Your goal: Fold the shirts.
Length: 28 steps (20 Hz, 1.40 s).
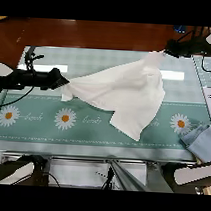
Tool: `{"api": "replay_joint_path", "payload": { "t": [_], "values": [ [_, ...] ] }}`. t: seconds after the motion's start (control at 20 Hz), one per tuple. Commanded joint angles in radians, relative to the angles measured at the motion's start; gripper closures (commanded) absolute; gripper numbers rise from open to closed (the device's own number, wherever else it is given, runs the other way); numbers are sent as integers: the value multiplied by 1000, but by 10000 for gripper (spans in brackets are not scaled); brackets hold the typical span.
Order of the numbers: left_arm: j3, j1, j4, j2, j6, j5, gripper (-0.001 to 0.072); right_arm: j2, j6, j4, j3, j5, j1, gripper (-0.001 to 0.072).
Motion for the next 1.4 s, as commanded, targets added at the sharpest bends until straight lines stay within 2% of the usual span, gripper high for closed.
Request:
{"api": "replay_joint_path", "payload": {
  "t": [0.0, 0.1, 0.15, 0.3, 0.35, 0.55, 0.7, 0.85, 0.95, 1.0, 1.05, 1.35],
  "values": [
    [-1, 1, 1, -18, 13, 5, 686, 59, 1, -17, 1, 97, -47, 353],
    [-1, 1, 1, -18, 36, 4, 686, 141, -2, -50, 1, 192, -110, 352],
    [-1, 1, 1, -18, 39, 4, 686, 183, -3, -127, 0, 268, -143, 352],
    [-1, 0, 1, -18, 64, 4, 686, 247, -7, -483, -13, 564, -212, 355],
    [-1, 1, 1, -18, 64, 4, 686, 266, -6, -486, -50, 603, -241, 367],
    [-1, 0, 1, -18, 65, 4, 686, 382, -10, -235, -408, 569, -307, 347],
    [-1, 0, 1, -18, 81, 4, 686, 461, -37, -50, -719, 439, -306, 131],
    [-1, 0, 1, -17, 88, -3, 686, 484, -78, 150, -917, 285, -306, 132],
    [-1, 0, 1, -17, 88, -7, 685, 484, -89, 225, -1003, 211, -306, 134],
    [-1, 0, 1, -17, 88, -7, 686, 484, -97, 247, -1040, 182, -306, 138],
    [-1, 1, 1, -17, 88, -7, 686, 484, -106, 267, -1077, 155, -306, 187],
    [-1, 0, 0, -17, 87, -7, 686, 484, -187, 383, -1204, 72, -290, 197]
  ]
}}
